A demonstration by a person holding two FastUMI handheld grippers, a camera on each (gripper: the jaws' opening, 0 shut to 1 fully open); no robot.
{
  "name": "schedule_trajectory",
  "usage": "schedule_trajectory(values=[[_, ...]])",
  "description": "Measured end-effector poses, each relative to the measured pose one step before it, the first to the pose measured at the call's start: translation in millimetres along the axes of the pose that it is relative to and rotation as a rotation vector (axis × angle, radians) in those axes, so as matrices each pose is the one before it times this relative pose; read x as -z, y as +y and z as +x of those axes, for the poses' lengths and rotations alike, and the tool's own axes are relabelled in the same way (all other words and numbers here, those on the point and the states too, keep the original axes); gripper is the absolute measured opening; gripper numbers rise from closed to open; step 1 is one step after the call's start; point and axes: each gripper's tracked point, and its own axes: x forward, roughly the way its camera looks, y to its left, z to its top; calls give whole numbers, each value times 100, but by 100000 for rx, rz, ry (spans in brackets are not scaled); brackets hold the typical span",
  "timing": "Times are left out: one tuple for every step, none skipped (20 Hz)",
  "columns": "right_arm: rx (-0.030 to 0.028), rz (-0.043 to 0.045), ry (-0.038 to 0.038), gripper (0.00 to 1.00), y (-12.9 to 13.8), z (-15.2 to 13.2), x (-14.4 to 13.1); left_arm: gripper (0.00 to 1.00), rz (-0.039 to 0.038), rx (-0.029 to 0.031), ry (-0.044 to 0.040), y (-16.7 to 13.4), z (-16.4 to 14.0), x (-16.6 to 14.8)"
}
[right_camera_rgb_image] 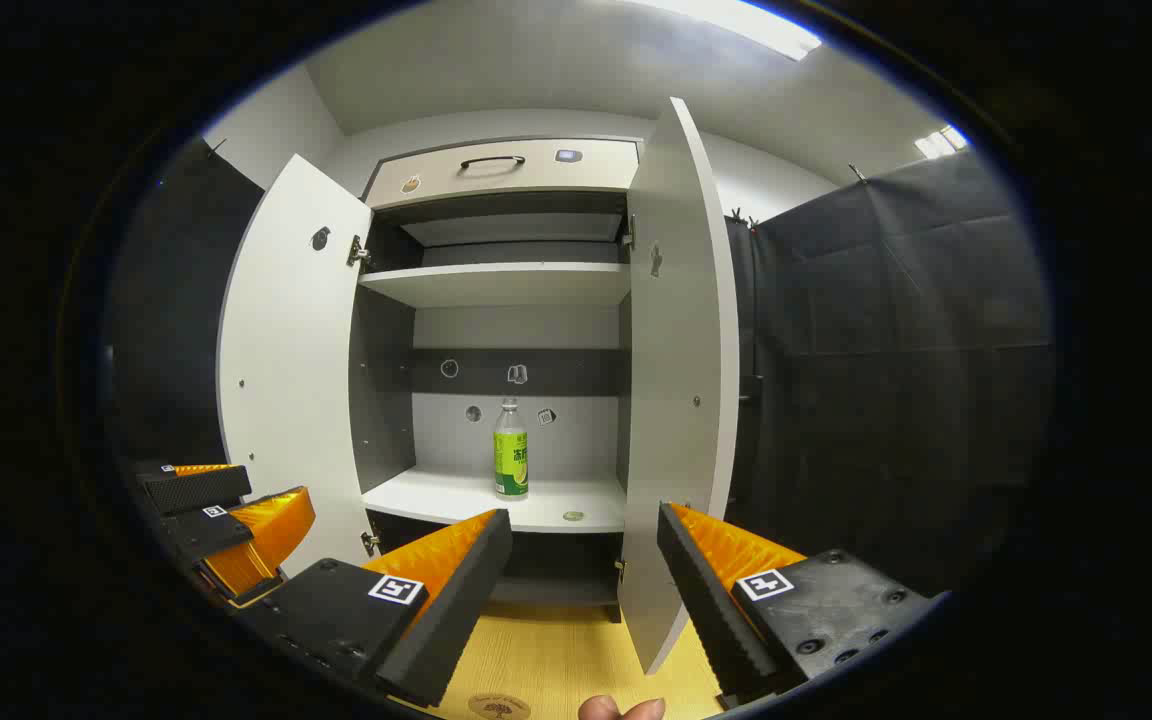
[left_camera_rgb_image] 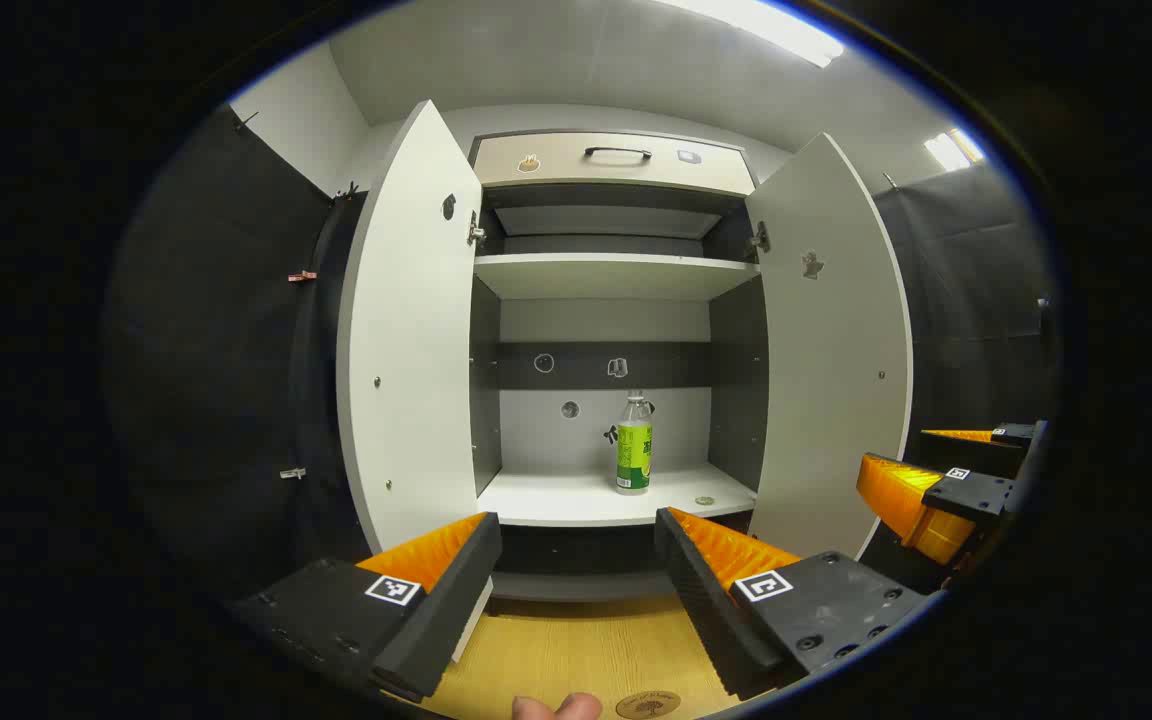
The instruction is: Grasp the bottle in the cabinet with the left hand and place it on the coaster, then close the right door with the right hand and the left door with the left hand.
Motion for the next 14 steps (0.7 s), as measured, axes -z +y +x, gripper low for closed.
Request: schedule_trajectory(values=[[47, -102, -85, 97, 1, 23, 29, 98, -39, -13, -38, -14, -10, -28], [6, -88, -144, 97, 18, 27, -65, 98, -9, 79, 21, 6, 14, 60], [48, -153, -50, 97, -11, 38, 22, 98, 86, 31, -15, 7, -20, -38], [10, -44, -91, 97, 5, 40, -46, 98, 74, -37, 11, 8, 34, 48], [-64, 58, 57, 97, 37, 22, 53, 98, 13, -104, -113, 23, -25, -52], [50, 232, -90, 97, -14, -1, -25, 98, -59, -146, -135, 0, 16, 38], [157, 259, -227, 98, 14, 37, -80, 98, -73, 59, -118, -41, -20, -42], [196, 97, -517, 97, -101, 33, -148, 98, -6, -101, -94, 45, 39, 31], [493, -342, -1492, 98, -147, -25, -304, 98, 63, -29, -98, 7, -17, -41], [769, -559, -1804, 98, -164, 19, -371, 98, 10, -121, -214, 16, 35, 22], [401, -568, -702, 98, -67, 8, -144, 98, -30, -58, -132, 9, -15, -55], [-646, -33, 528, 98, 201, -86, 148, 98, -151, 119, -102, -26, 28, 67], [-779, 458, 1378, 98, 273, -29, 286, 98, -106, 232, -102, -30, -19, -55], [-272, 950, 1084, 98, 100, -78, 238, 98, 5, 156, -78, -2, 28, 37]])
